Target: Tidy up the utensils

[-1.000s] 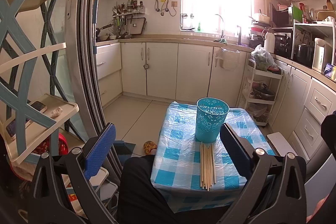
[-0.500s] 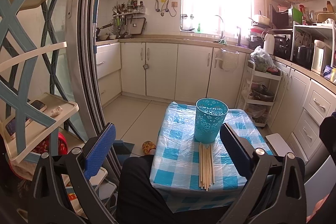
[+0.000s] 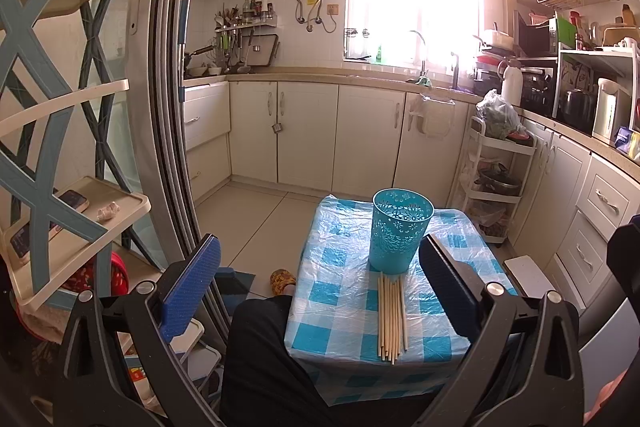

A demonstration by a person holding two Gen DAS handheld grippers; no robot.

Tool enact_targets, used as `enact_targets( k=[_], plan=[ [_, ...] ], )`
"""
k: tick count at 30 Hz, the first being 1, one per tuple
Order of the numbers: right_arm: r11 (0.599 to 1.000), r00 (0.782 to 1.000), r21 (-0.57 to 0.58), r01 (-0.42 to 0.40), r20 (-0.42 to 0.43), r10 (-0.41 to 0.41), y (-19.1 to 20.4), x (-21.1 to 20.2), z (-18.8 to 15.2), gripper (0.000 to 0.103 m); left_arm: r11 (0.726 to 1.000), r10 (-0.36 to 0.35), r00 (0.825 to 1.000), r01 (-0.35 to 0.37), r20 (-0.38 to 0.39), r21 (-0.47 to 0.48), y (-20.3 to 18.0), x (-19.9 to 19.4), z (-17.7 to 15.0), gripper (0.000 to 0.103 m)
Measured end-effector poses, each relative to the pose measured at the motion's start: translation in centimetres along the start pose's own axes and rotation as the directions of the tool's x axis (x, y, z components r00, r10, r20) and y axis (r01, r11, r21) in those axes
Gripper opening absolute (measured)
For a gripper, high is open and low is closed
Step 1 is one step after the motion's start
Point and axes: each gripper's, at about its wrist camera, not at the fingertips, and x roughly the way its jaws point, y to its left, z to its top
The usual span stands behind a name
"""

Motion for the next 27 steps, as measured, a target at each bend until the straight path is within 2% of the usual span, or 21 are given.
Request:
enact_targets(
  k=[15, 16, 23, 27],
  plan=[
    [1.0, 1.0, -0.001, 0.001, -0.003, -0.001, -1.4, 0.3, 0.0, 0.096, 1.0, -0.001, 1.0, 0.001, -0.001, -0.003, 0.0, 0.0, -0.1, 0.095],
    [1.0, 1.0, 0.0, 0.001, -0.003, -0.001, -0.2, 0.0, -0.2, 0.096, 1.0, -0.001, 1.0, 0.001, 0.0, -0.003, 0.1, 0.0, -0.1, 0.095],
    [1.0, 1.0, -0.006, 0.001, -0.012, -0.001, -0.3, 0.3, -0.4, 0.096, 1.0, -0.009, 1.0, 0.009, -0.005, -0.006, -0.6, 0.1, -0.3, 0.095],
    [1.0, 0.999, -0.001, 0.016, -0.038, -0.016, -0.3, 1.6, -0.4, 0.096, 1.0, -0.022, 0.999, 0.021, -0.027, -0.01, -0.5, 1.4, -0.5, 0.095]
  ],
)
